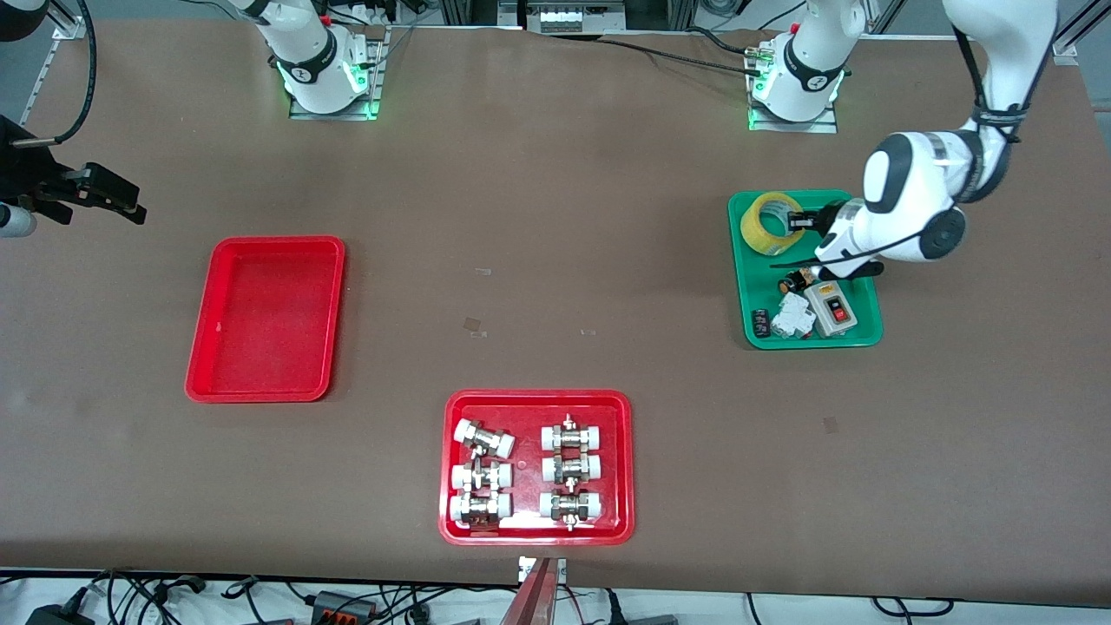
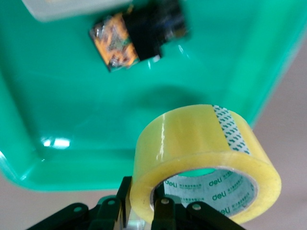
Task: Left arm passes tape to right arm into tray
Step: 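Lower the left gripper and grasp the yellow tape roll's rim, then lift the tape with the left gripper while the right gripper approaches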
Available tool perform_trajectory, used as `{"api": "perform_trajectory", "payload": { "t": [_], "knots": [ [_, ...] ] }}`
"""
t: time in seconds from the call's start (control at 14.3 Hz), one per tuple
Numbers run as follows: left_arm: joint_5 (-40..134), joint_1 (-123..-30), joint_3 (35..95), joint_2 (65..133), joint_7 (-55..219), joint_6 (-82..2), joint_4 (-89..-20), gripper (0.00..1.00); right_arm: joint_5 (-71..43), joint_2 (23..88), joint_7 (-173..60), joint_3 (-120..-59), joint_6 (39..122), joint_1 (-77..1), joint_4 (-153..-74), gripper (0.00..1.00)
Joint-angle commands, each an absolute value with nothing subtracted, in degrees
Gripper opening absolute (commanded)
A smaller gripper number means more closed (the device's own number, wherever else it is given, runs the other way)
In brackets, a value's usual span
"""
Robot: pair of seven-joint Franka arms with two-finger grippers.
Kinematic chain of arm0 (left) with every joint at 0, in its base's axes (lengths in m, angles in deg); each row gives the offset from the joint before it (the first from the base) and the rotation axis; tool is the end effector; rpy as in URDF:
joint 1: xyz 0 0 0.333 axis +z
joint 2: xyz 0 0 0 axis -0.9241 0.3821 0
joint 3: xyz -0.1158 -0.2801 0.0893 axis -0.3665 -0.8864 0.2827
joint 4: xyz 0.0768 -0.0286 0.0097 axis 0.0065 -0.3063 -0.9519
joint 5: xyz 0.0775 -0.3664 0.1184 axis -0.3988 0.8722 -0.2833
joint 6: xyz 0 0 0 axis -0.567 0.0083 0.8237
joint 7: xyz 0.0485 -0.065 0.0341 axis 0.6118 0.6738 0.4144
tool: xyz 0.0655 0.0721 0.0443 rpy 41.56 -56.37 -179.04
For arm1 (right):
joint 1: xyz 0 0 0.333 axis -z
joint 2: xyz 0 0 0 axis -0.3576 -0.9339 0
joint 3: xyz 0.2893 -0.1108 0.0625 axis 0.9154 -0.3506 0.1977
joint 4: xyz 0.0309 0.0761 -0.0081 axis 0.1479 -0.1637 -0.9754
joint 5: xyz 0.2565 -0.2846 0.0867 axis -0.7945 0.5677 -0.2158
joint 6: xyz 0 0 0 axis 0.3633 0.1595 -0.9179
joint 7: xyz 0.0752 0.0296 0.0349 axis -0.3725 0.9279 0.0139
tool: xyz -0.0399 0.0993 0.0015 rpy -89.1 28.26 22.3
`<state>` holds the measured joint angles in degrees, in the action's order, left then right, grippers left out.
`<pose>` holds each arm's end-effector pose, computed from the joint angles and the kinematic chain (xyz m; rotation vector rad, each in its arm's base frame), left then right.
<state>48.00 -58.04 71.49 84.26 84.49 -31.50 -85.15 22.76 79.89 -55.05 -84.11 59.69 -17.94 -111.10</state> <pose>0.4635 -0.0304 0.2480 2.8601 0.1957 -0.8436 0.5512 -0.0277 0.5879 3.1404 0.0158 -0.0237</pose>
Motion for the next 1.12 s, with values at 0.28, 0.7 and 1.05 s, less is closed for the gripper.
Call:
{"api": "perform_trajectory", "payload": {
  "t": [0.28,0.7,1.05],
  "knots": [
    [51.4,-65.4,70.0,84.1,84.9,-11.5,-62.2,0.0,20.2,78.6,-54.7,-83.9,59.5,-17.3,-108.7,1.0],
    [77.2,-74.7,69.7,87.2,81.0,-8.4,-49.3,0.0,16.3,71.5,-56.2,-83.6,55.3,-18.0,-107.2,1.0],
    [84.6,-85.1,69.7,94.0,64.4,-14.0,-35.6,0.0,7.7,69.7,-58.9,-83.7,50.8,-18.8,-106.0,1.0]
  ]
}}
